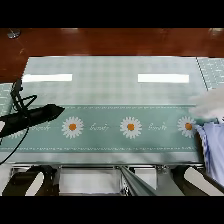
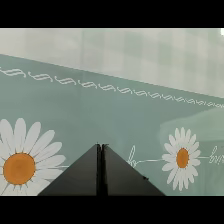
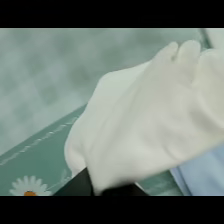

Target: Fold the shirts.

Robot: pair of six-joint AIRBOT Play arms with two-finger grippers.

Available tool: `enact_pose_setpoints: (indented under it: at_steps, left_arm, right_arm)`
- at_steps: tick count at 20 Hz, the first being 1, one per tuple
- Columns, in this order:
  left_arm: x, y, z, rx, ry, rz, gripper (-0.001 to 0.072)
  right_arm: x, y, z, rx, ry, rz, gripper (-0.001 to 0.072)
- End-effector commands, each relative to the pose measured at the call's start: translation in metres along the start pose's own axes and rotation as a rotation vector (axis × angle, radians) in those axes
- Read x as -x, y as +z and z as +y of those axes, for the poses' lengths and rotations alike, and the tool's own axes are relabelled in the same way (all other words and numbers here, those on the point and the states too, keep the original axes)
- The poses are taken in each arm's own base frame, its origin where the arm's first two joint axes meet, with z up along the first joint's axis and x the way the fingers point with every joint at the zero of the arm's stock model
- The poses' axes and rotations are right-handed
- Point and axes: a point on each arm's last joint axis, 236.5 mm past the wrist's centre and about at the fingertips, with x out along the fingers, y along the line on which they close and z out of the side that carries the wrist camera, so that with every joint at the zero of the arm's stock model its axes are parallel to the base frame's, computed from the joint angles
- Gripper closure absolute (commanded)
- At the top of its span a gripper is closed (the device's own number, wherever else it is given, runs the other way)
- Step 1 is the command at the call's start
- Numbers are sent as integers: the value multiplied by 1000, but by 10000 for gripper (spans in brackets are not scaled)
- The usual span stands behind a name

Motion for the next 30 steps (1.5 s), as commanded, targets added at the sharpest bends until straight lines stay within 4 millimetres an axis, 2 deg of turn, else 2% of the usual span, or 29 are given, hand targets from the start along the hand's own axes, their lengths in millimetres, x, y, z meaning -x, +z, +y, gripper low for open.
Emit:
enact_pose_setpoints:
  at_steps: [1, 3, 5, 6, 8, 9, 10, 11, 12, 13, 14, 15, 16, 17, 18, 19, 20, 21, 22, 23, 24, 25, 26, 27, 28, 30]
  left_arm:
    - [-5, 5, 7, 14, 14, -27, 686]
    - [-11, -1, 14, 31, 26, -8, 686]
    - [-15, -9, 20, 42, 34, 11, 686]
    - [-17, -12, 23, 48, 38, 16, 686]
    - [-19, -13, 27, 55, 47, 11, 686]
    - [-20, -12, 28, 56, 49, 3, 686]
    - [-19, -9, 28, 36, 50, -7, 686]
    - [-18, -7, 27, -35, 49, -7, 687]
    - [-15, -2, 27, -81, 61, -13, 687]
    - [-9, 11, 26, -101, 76, -40, 687]
    - [1, 34, 20, -111, 79, -90, 688]
    - [14, 61, 10, -107, 72, -142, 688]
    - [29, 93, -10, -131, 54, -196, 688]
    - [43, 125, -36, -175, 24, -238, 688]
    - [56, 150, -66, -229, -11, -265, 688]
    - [64, 170, -99, -288, -54, -277, 688]
    - [66, 181, -126, -342, -89, -269, 688]
    - [61, 181, -146, -396, -109, -233, 688]
    - [47, 173, -149, -450, -85, -173, 688]
    - [25, 157, -129, -472, -1, -83, 688]
    - [4, 140, -92, -447, 118, 14, 688]
    - [-16, 117, -54, -374, 219, 103, 687]
    - [-33, 94, -25, -322, 266, 172, 687]
    - [-43, 76, -7, -301, 287, 219, 687]
    - [-48, 64, 8, -290, 309, 253, 687]
    - [-51, 56, 14, -283, 316, 271, 686]
  right_arm:
    - [18, -64, -111, -232, -303, 4, 671]
    - [14, -110, -142, -375, -384, 36, 672]
    - [3, -150, -157, -487, -428, 62, 671]
    - [-2, -167, -165, -529, -467, 73, 635]
    - [-3, -194, -187, -606, -588, 98, 84]
    - [-6, -188, -190, -600, -588, 85, 88]
    - [-11, -172, -187, -589, -550, 55, 88]
    - [-17, -143, -173, -565, -453, -5, 89]
    - [-18, -106, -155, -538, -335, -88, 110]
    - [-16, -59, -126, -502, -169, -195, 248]
    - [-8, -14, -85, -444, 34, -290, 453]
    - [7, 29, -32, -349, 264, -380, 607]
    - [23, 56, 20, -240, 446, -436, 671]
    - [32, 69, 74, -128, 583, -452, 671]
    - [29, 68, 121, 0, 643, -438, 671]
    - [14, 52, 170, 169, 663, -395, 671]
    - [-8, 27, 207, 337, 635, -346, 671]
    - [-42, -5, 235, 523, 545, -289, 671]
    - [-79, -35, 248, 690, 411, -238, 671]
    - [-115, -57, 247, 771, 270, -195, 673]
    - [-148, -73, 239, 798, 147, -157, 674]
    - [-181, -92, 227, 790, 70, -95, 674]
    - [-208, -109, 216, 772, 36, -24, 674]
    - [-230, -121, 199, 769, -10, 35, 673]
    - [-244, -130, 186, 797, -51, 77, 673]
    - [-251, -137, 176, 812, -82, 114, 673]
